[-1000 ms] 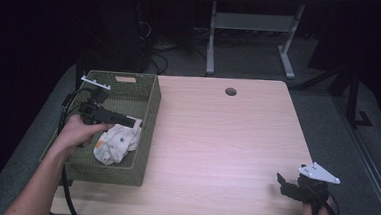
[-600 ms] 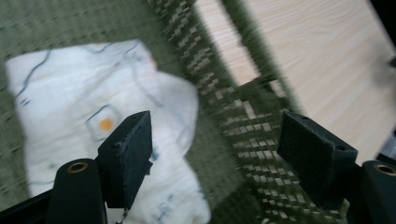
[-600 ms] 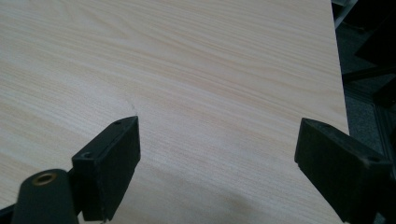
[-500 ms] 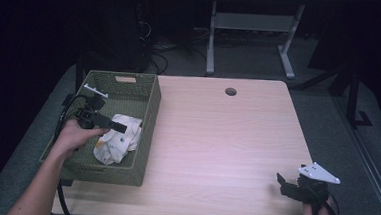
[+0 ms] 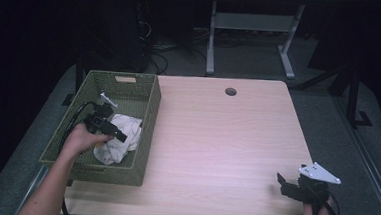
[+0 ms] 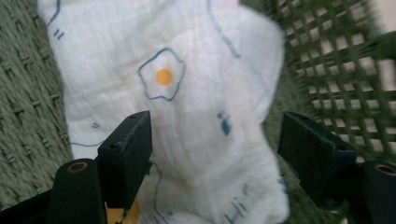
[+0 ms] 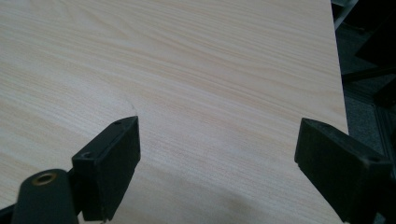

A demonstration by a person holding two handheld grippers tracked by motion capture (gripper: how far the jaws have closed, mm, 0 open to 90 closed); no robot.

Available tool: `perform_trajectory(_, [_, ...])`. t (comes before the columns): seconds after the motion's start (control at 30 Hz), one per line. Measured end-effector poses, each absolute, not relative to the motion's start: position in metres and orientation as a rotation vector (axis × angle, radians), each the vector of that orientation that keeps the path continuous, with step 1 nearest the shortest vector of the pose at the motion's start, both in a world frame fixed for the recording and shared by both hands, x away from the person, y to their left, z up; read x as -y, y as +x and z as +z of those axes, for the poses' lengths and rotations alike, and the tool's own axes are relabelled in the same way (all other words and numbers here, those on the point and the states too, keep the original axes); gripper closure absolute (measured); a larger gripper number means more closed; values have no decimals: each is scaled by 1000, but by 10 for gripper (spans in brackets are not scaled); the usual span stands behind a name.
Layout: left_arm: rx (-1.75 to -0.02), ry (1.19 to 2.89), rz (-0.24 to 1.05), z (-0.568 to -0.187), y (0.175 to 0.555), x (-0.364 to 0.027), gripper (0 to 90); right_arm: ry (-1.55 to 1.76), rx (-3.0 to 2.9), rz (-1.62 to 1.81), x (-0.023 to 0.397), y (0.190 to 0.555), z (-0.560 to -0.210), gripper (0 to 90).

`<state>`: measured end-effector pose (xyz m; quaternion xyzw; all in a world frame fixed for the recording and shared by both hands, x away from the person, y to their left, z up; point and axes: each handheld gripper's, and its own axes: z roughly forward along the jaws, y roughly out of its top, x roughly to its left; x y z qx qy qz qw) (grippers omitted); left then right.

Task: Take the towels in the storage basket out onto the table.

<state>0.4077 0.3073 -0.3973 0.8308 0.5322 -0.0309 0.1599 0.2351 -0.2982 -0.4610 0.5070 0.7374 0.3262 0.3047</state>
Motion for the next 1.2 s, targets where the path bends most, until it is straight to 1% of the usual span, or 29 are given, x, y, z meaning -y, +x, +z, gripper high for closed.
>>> perform_trajectory(0.2, [-1558, 2464, -74, -410, 412, -299, 265, 1340, -1955, 863, 298, 235, -461, 139])
perform_trajectory(0.37, [-1570, 2547, -58, -419, 413, -292, 296, 1342, -1951, 869, 298, 235, -460, 139])
perform_trajectory(0.53, [-1571, 2591, -40, -424, 412, -289, 313, 1342, -1951, 867, 298, 235, -460, 139])
perform_trajectory(0.63, [-1572, 2595, -28, -424, 412, -289, 344, 1339, -1950, 868, 298, 235, -460, 139])
perform_trajectory(0.83, [-1580, 2599, -16, -423, 412, -289, 435, 1333, -1952, 866, 298, 235, -460, 139])
perform_trajectory(1.0, [-1586, 2588, -34, -422, 412, -290, 558, 1334, -1951, 866, 298, 235, -460, 139])
perform_trajectory(1.1, [-1588, 2582, -38, -421, 412, -291, 617, 1328, -1950, 867, 298, 235, -460, 139])
perform_trajectory(1.2, [-1587, 2570, -50, -421, 411, -292, 658, 1334, -1950, 865, 298, 235, -460, 139])
